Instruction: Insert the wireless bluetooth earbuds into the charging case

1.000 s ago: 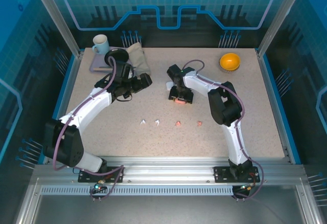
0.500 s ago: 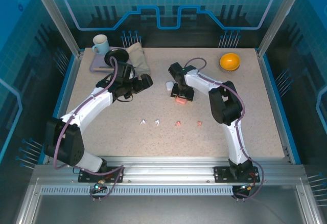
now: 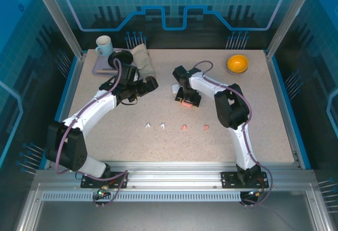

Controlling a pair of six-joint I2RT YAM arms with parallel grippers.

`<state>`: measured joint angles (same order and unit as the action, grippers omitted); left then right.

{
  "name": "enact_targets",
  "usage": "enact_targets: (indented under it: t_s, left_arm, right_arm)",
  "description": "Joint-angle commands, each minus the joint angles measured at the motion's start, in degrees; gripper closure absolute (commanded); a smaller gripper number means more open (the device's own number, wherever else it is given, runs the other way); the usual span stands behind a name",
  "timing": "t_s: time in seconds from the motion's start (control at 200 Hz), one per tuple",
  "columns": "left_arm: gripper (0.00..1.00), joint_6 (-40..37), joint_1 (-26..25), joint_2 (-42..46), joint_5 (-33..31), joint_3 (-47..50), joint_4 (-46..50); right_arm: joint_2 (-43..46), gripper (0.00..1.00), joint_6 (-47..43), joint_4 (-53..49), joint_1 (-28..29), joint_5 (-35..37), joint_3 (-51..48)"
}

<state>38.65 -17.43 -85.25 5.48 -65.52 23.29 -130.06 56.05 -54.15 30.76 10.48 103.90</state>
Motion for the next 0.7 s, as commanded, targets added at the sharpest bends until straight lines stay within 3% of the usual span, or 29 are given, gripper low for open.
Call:
enact_targets:
  t_s: [0.0, 0.16, 0.33, 0.535, 0.695]
  left_arm:
    - [0.01, -1.04, -0.59, -0.51, 1.03, -0.23, -0.43]
    - [0.01, -1.60, -0.59, -0.61, 1.03, 0.09, -0.44]
    - [0.01, -4.59, -0.59, 0.83, 4.02, 3.33, -4.16]
    - [0.01, -1.05, -0.73, 6.93, 15.09, 17.47, -24.50]
    - [0.01, 2.67, -3.76, 9.02, 16.01, 25.19, -37.89]
  right_arm:
    - [-1.94, 0.27, 2.97, -2.61, 0.60, -0.19, 1.46]
    - [-2.25, 0.33, 2.30, -1.98, 0.45, 0.16, 1.72]
    - [2.63, 0.47, 0.31, 3.18, 0.15, -0.06, -3.18]
    - [13.22, 0.48, 1.04, 8.89, -0.18, -0.37, -10.14]
    - [20.18, 0.49, 4.36, 11.77, -0.27, -2.41, -13.15]
